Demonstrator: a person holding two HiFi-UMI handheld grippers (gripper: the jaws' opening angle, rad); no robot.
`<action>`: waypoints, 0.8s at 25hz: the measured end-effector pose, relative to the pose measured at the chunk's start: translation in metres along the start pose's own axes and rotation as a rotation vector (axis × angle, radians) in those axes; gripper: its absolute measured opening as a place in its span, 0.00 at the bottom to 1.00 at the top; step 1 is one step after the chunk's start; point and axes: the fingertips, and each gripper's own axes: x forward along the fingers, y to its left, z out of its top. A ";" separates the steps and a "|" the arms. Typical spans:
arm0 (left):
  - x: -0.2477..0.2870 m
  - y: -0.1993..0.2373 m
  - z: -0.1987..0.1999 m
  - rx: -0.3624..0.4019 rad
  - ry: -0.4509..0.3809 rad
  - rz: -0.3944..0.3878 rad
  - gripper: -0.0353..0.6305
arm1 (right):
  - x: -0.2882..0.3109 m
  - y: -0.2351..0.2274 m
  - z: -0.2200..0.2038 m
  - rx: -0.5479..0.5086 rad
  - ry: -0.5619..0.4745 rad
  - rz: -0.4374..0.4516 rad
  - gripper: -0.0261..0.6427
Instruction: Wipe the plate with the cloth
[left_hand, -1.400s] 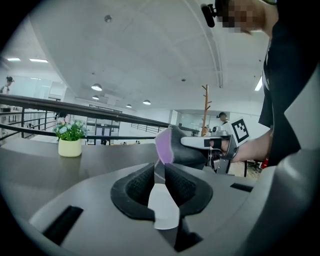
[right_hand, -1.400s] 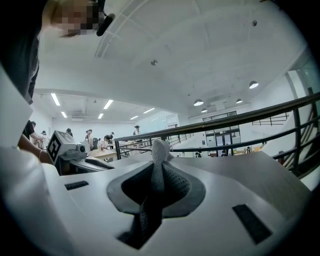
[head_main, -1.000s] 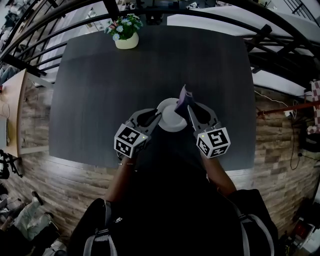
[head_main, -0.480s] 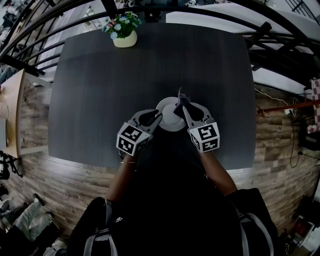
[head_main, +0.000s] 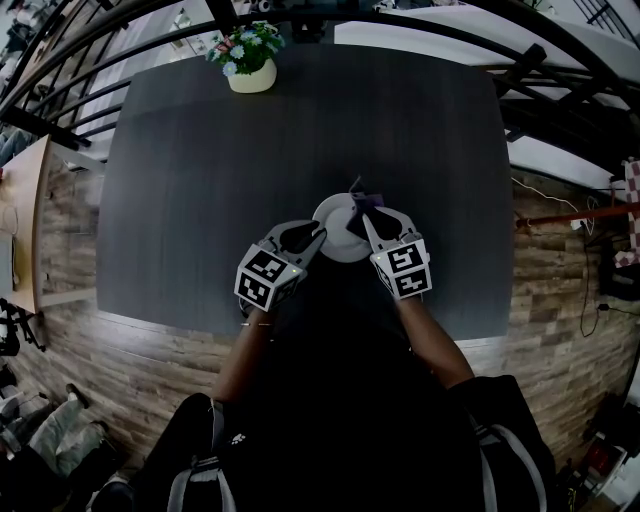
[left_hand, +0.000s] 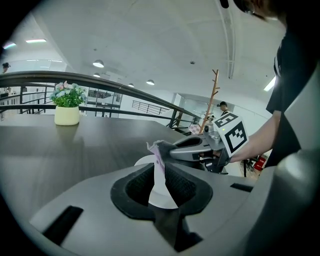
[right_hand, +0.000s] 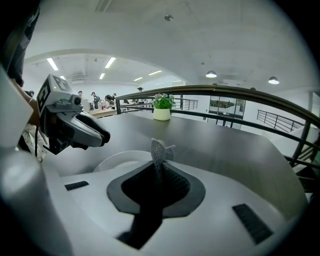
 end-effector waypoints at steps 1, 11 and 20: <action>0.000 0.000 0.000 -0.002 0.000 -0.001 0.15 | 0.000 -0.001 -0.001 0.005 0.000 -0.001 0.10; 0.000 0.003 -0.008 -0.023 0.035 0.008 0.15 | 0.006 -0.003 -0.010 -0.005 0.056 -0.002 0.10; 0.003 0.008 -0.015 -0.103 0.071 0.012 0.20 | 0.013 -0.009 -0.015 0.093 0.097 0.028 0.10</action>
